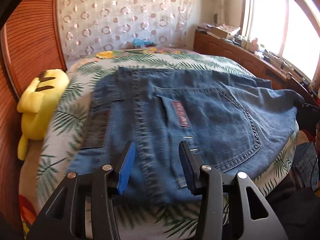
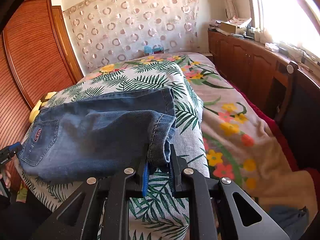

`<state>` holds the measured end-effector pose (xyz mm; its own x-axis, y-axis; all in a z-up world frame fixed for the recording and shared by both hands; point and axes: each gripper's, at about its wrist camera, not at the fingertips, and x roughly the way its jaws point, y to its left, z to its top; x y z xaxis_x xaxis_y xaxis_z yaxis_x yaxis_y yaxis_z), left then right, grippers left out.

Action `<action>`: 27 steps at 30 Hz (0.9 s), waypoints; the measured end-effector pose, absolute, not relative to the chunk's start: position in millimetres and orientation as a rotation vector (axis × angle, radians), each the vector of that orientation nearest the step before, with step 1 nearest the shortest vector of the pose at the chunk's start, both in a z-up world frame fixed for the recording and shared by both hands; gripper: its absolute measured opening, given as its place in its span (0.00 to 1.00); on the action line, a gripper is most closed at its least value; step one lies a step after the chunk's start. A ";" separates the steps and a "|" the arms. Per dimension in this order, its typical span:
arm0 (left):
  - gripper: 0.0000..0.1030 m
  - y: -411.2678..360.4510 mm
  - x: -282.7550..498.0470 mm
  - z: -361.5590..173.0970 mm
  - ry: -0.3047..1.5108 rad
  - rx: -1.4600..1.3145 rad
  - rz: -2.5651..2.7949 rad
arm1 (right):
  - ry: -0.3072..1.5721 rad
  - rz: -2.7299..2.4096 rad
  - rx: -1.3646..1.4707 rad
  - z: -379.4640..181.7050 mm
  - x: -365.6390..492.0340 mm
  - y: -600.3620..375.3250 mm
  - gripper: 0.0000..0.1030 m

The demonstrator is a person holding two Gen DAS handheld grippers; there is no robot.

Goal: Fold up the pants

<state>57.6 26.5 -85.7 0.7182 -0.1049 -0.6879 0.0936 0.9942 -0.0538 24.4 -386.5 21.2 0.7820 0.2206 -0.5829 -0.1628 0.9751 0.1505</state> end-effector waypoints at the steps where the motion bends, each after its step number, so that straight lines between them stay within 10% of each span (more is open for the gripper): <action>1: 0.45 23.2 59.6 -87.1 0.765 -0.007 -0.108 | 0.641 0.208 0.095 21.2 24.0 -386.6 0.15; 27: 0.44 8.3 56.2 -78.6 0.718 -0.020 -0.161 | 0.564 0.220 0.040 36.9 11.1 -383.1 0.18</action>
<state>56.2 8.3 -78.6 0.7416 -0.1537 -0.6530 0.1400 0.9874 -0.0734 11.1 -383.1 36.9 0.8223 0.2174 -0.5259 -0.1957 0.9758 0.0975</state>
